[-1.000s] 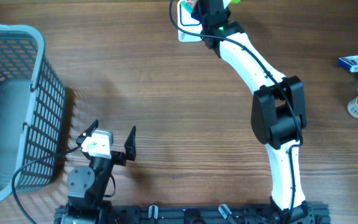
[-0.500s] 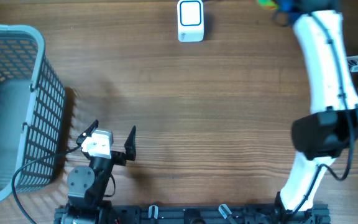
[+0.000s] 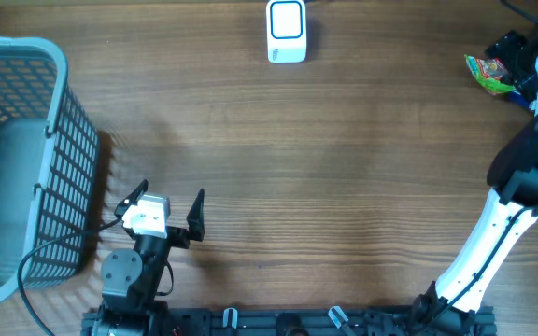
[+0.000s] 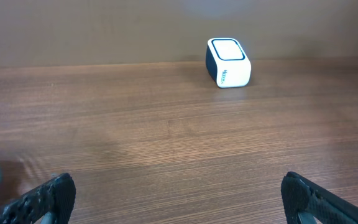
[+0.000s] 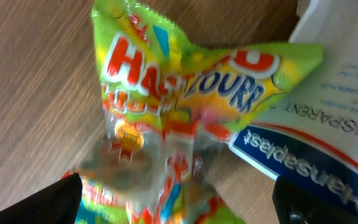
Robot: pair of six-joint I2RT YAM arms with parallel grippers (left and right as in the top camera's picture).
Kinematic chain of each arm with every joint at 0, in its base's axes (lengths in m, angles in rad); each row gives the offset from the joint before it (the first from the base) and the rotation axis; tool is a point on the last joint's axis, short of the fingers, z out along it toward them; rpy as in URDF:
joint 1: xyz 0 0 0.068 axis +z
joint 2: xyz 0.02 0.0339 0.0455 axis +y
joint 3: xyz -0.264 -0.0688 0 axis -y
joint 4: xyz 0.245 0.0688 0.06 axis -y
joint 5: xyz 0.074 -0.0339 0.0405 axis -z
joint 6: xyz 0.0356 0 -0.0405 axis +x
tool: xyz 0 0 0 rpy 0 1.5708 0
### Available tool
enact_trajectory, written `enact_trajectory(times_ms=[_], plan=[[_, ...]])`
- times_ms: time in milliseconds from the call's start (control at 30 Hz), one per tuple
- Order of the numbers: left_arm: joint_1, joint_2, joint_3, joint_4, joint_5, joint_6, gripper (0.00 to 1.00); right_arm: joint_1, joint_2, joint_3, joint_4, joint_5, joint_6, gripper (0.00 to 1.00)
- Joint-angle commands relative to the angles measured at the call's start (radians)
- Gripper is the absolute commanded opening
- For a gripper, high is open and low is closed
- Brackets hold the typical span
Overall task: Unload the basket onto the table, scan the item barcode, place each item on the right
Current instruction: 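Carry the Haribo bag to the right edge and release it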
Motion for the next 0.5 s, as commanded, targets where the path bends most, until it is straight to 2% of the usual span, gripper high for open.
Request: enact_trajectory(times_ms=[0,133,233,367,467], plan=[[-0.005,-0.004,-0.005,0.000,-0.002,-0.009,1.00,0.048,-0.236,0.055,-0.038,-0.056,-0.045,1.00],[-0.005,-0.004,-0.005,0.000,-0.002,-0.009,1.00,0.130,-0.571,0.055,-0.127,-0.151,-0.046,1.00],[-0.005,-0.004,-0.005,0.000,-0.002,-0.010,1.00,0.190,-0.856,0.055,-0.266,-0.158,-0.045,1.00],[-0.005,-0.004,-0.005,0.000,-0.002,-0.010,1.00,0.200,-1.146,0.055,-0.448,-0.161,-0.043,1.00],[-0.005,-0.004,-0.005,0.000,-0.002,-0.010,1.00,0.200,-1.304,0.055,-0.504,-0.161,-0.042,1.00]])
